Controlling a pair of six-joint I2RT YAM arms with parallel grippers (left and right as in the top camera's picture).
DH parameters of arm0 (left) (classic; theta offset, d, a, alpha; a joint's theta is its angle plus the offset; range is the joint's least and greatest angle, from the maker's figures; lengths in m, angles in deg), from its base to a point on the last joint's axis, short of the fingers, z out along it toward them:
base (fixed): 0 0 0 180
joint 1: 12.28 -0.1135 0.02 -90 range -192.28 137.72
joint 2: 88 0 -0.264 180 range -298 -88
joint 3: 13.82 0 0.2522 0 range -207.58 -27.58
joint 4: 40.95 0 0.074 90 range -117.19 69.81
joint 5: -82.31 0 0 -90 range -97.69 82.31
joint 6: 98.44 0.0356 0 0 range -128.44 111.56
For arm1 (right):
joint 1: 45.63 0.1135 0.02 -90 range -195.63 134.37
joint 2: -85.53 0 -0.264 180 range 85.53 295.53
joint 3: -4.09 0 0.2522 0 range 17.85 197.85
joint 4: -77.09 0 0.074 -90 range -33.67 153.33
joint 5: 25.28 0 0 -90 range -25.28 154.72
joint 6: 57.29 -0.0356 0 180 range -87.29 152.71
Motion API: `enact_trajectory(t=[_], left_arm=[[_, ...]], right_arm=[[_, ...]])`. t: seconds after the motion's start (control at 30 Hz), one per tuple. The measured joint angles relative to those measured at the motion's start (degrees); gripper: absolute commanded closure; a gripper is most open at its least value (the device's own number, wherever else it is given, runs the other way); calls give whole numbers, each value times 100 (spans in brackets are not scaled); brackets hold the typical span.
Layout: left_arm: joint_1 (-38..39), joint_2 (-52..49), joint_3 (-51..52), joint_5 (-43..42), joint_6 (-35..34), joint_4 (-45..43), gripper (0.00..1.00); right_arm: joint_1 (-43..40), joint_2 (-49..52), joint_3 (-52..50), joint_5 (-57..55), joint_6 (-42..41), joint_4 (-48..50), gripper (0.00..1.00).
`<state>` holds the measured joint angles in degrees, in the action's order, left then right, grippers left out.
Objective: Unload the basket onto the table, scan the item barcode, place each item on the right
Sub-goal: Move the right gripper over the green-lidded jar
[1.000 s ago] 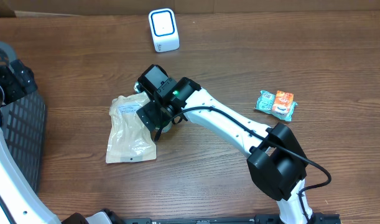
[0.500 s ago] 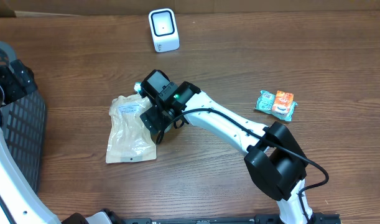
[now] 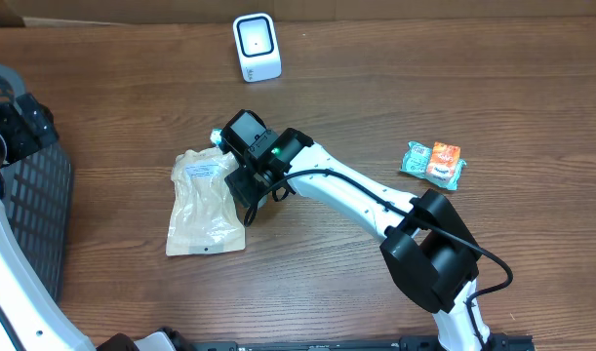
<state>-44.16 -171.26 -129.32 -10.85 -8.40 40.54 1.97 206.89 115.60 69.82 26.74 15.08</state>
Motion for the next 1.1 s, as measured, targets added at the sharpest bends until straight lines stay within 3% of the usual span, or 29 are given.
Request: enact_trajectory(t=[0.13, 0.4, 0.67, 0.77, 0.83, 1.03, 1.1], left_arm=[[0, 0, 0, 0, -2, 0, 0], [0, 0, 0, 0, 0, 0, 0], [0, 0, 0, 0, -2, -2, 0], [0, 0, 0, 0, -2, 0, 0], [0, 0, 0, 0, -2, 0, 0], [0, 0, 0, 0, -2, 0, 0], [0, 0, 0, 0, 0, 0, 0]], right_arm=[[-72, 0, 68, 13, 31, -295, 44], [-636, -26, 297, 28, 564, -1497, 43], [-1158, -120, 308, -107, 1637, -2273, 37], [-1158, -120, 308, -103, 1910, -2334, 27], [-1156, -127, 308, -109, 2035, -2352, 26], [-1167, -140, 472, -107, 1794, -2535, 26], [-1189, -140, 654, -105, 1473, -2649, 16]])
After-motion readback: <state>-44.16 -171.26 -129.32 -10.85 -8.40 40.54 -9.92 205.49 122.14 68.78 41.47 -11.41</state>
